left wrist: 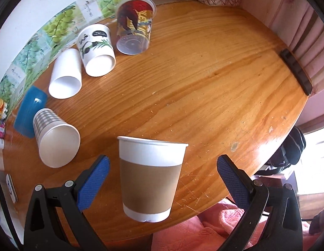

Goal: Flip cup upright

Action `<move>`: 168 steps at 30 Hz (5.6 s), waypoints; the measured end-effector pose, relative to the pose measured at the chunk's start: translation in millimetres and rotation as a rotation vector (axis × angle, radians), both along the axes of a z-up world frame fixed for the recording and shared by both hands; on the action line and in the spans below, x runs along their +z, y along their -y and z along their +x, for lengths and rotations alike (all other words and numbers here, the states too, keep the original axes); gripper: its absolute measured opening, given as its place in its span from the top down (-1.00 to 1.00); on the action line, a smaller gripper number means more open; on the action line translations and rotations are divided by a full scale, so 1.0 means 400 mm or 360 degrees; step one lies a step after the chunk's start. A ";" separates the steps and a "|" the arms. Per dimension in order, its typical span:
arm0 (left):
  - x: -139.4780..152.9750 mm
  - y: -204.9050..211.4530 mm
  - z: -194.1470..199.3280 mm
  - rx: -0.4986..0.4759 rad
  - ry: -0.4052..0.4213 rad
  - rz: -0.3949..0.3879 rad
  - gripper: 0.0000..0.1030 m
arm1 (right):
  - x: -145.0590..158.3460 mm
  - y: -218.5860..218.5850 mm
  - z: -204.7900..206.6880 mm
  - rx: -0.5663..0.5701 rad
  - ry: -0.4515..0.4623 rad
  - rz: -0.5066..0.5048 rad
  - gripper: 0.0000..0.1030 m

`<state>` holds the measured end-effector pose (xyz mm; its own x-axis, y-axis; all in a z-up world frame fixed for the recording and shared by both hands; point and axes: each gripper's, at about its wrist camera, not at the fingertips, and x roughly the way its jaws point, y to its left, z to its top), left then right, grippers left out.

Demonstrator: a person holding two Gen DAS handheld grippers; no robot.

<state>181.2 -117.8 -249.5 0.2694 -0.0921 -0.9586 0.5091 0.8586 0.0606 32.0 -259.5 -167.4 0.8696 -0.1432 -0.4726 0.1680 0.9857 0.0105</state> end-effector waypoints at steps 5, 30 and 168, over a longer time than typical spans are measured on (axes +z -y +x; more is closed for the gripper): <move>-0.028 0.008 0.013 -0.0042 -0.0015 0.0070 -0.98 | -0.017 -0.008 -0.003 -0.0017 -0.0052 0.0027 -0.64; -0.083 -0.010 0.074 0.0147 -0.0144 0.0078 -0.36 | -0.015 -0.015 -0.019 -0.0006 -0.0167 -0.0060 -0.64; 0.563 -0.368 -0.339 0.0933 0.1327 -0.0647 -0.99 | 0.331 -0.228 -0.043 0.0376 0.0151 0.0248 -0.99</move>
